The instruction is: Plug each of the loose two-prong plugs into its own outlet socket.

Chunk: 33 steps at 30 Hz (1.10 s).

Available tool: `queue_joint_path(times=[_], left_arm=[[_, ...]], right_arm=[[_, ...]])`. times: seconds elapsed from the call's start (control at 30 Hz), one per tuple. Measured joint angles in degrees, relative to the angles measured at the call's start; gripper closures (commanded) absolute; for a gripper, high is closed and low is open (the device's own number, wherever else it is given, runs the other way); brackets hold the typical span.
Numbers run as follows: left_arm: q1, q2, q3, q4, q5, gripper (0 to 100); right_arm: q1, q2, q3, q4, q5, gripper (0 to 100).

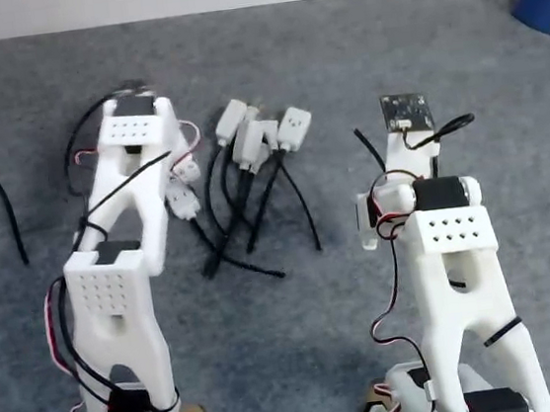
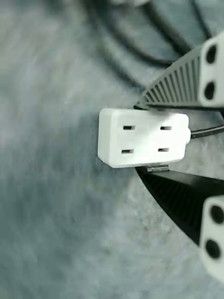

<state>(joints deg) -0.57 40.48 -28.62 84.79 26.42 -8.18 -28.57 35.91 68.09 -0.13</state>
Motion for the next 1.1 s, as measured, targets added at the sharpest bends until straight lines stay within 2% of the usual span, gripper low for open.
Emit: queue_joint_path(times=[0.1, 0.17, 0.23, 0.33, 0.5, 0.83, 1.0, 1.1], left_arm=[[3.16, 0.00, -0.70, 2.99, -16.53, 99], [4.75, 0.00, -2.29, 6.59, -27.60, 99], [5.19, 0.00, -4.75, 10.29, -35.69, 99], [5.19, 0.00, -8.53, 14.24, -39.38, 99], [8.44, -1.93, -7.91, 15.03, -42.64, 99], [28.22, -22.33, 16.35, 15.12, -51.60, 99], [34.20, -30.68, 28.22, 15.12, -58.99, 99], [35.08, -33.32, 31.47, 15.12, -64.70, 100]], right_arm=[[2.02, 0.00, -0.53, 1.23, 1.23, 99.2], [5.98, 0.00, -1.67, 1.58, 1.49, 99.2], [10.99, 0.00, -2.46, 1.58, 1.67, 99.2], [17.23, 0.00, -2.46, 1.58, 2.11, 99.2], [20.13, 0.00, -2.46, 1.67, 3.43, 99.2], [20.48, 0.00, -2.46, 1.67, 3.96, 99.2], [20.48, 0.00, -1.93, 1.67, 5.10, 99.2], [20.48, 0.00, 0.44, 0.44, 5.80, 99.2]])
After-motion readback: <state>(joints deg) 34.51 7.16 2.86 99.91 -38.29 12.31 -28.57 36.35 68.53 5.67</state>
